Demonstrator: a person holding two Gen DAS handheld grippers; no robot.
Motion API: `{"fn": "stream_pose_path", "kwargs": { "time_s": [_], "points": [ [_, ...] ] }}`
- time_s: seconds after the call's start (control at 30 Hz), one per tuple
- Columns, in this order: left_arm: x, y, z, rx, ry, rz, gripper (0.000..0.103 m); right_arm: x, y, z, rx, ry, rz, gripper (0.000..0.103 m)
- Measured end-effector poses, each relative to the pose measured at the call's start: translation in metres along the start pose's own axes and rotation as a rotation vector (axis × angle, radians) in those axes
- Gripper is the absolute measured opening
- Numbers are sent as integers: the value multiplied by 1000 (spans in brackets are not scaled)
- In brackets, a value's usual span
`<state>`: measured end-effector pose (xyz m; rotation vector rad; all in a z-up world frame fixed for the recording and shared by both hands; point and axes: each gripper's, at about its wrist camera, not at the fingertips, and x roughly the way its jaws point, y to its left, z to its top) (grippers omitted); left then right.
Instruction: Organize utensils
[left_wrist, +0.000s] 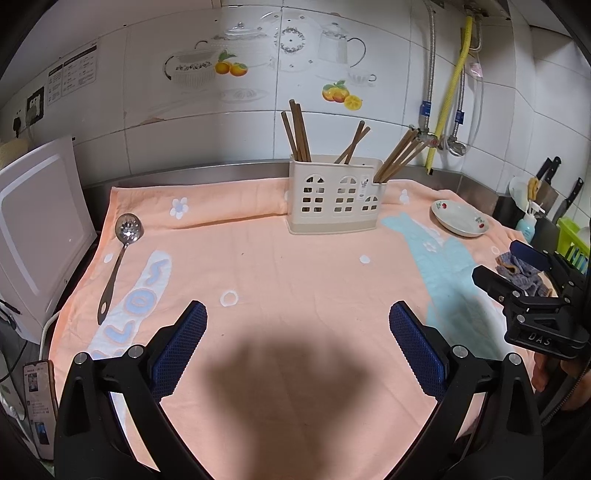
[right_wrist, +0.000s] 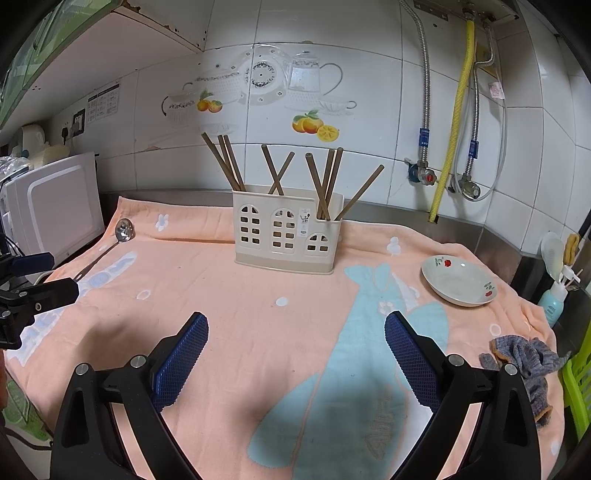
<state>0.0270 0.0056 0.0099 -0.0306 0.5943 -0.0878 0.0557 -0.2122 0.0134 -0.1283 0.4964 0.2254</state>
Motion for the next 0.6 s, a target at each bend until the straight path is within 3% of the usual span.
{"fn": "stream_pose_path", "kwargs": {
  "time_s": [0.6],
  "points": [
    [6,5,1,-9,17,6,98,5,0,-2,8,17,13,93]
  ]
}}
